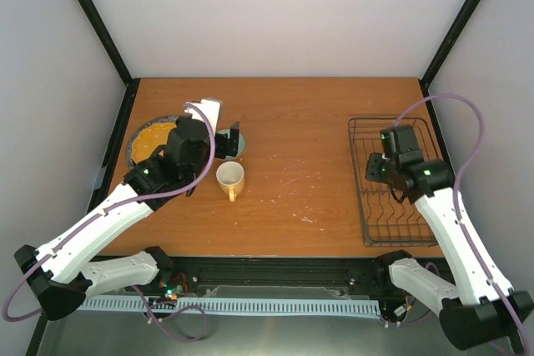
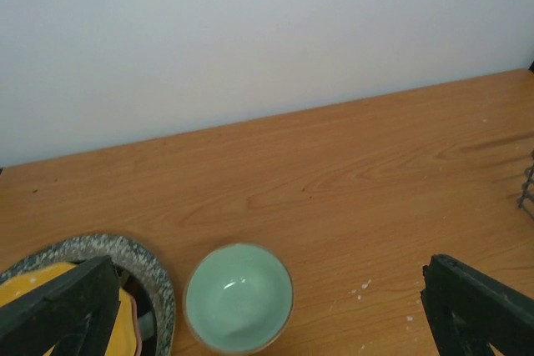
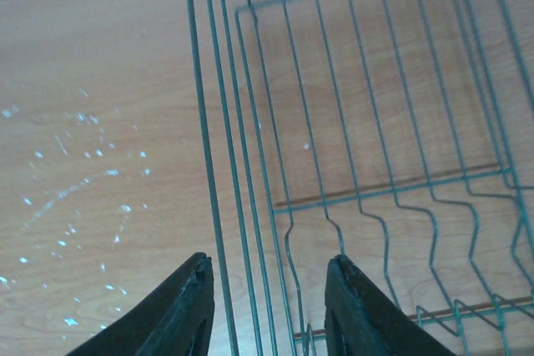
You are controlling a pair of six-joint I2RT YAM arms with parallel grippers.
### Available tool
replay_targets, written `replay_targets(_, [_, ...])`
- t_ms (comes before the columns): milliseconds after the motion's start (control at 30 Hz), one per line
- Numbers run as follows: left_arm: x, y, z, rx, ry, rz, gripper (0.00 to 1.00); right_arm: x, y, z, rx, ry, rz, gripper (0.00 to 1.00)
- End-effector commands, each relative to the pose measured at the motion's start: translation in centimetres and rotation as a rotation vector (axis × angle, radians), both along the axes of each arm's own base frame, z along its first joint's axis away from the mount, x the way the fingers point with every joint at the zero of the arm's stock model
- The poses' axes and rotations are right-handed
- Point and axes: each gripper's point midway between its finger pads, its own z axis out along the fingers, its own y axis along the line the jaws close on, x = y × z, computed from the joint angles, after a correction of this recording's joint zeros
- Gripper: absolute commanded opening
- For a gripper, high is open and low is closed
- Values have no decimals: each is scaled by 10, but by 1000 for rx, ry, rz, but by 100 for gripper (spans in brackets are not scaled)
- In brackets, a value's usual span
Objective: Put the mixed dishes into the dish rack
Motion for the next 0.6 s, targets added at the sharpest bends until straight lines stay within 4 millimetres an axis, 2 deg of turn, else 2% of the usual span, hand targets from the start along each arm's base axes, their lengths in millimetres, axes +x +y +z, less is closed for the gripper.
replay_targets(0, [-9, 12, -11, 4, 44, 49, 100, -4, 6, -41, 1, 148, 26, 37])
replay_targets(100, [-14, 19, -12, -15, 42, 61, 100, -3, 6, -62, -17, 207, 23, 41])
replay_targets(167, [-17, 23, -12, -25, 36, 65, 100, -1, 9, -68, -5, 219, 36, 43])
replay_targets(333, [-20, 29, -14, -32, 33, 83, 100, 6, 21, -60, 51, 185, 68, 44])
replay_targets(567, [-18, 22, -29, -34, 49, 63, 100, 9, 32, -53, 103, 155, 107, 44])
